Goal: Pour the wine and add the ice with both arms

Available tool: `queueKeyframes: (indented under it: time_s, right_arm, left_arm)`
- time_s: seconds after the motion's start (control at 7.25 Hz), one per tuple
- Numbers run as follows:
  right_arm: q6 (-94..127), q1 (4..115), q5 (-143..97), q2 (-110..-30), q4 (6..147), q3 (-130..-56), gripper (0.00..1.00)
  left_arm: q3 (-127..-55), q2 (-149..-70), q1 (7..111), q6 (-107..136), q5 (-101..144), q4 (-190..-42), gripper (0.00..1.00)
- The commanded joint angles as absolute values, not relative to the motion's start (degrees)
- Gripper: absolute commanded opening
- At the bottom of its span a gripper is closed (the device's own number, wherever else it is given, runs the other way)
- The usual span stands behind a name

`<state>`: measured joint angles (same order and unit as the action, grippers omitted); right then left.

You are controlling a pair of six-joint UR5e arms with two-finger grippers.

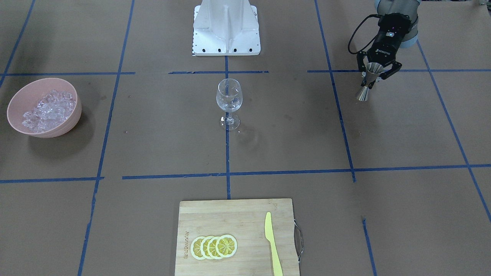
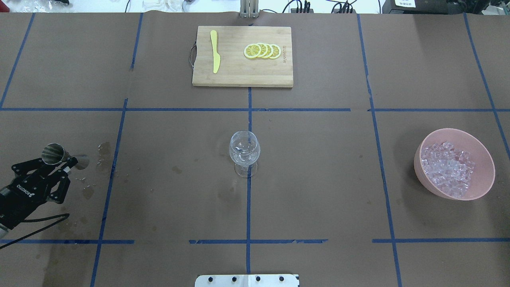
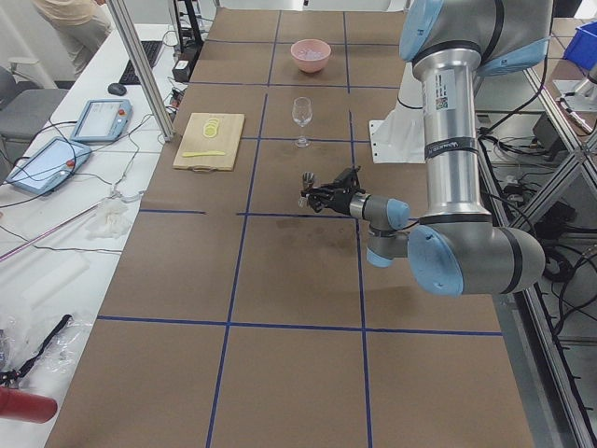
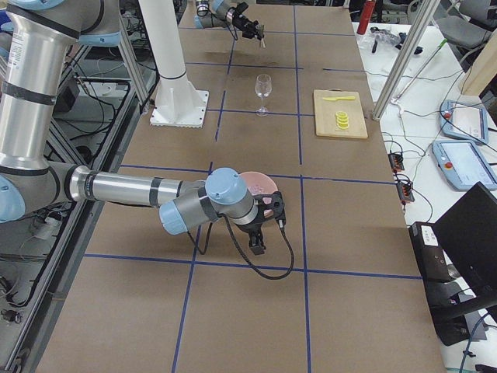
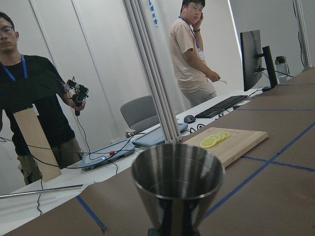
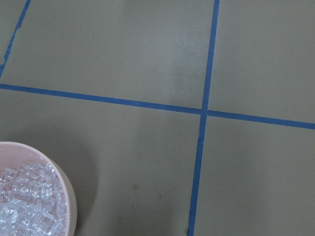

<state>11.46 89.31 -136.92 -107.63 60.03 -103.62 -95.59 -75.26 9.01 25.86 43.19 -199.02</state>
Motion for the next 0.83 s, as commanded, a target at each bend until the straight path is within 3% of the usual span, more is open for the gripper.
queueKeyframes:
  time_s: [0.0, 0.69]
  right_arm:
    - [11.43, 89.30, -136.93, -107.67, 60.03, -103.62, 1.00]
    - [11.51, 89.30, -136.93, -107.75, 60.03, -103.62, 1.00]
  left_arm:
    - [-92.92, -75.32, 8.88, 37.43, 43.68, -195.39, 0.00]
    - [-84.92, -80.58, 8.35, 39.64, 42.29, -194.94, 0.00]
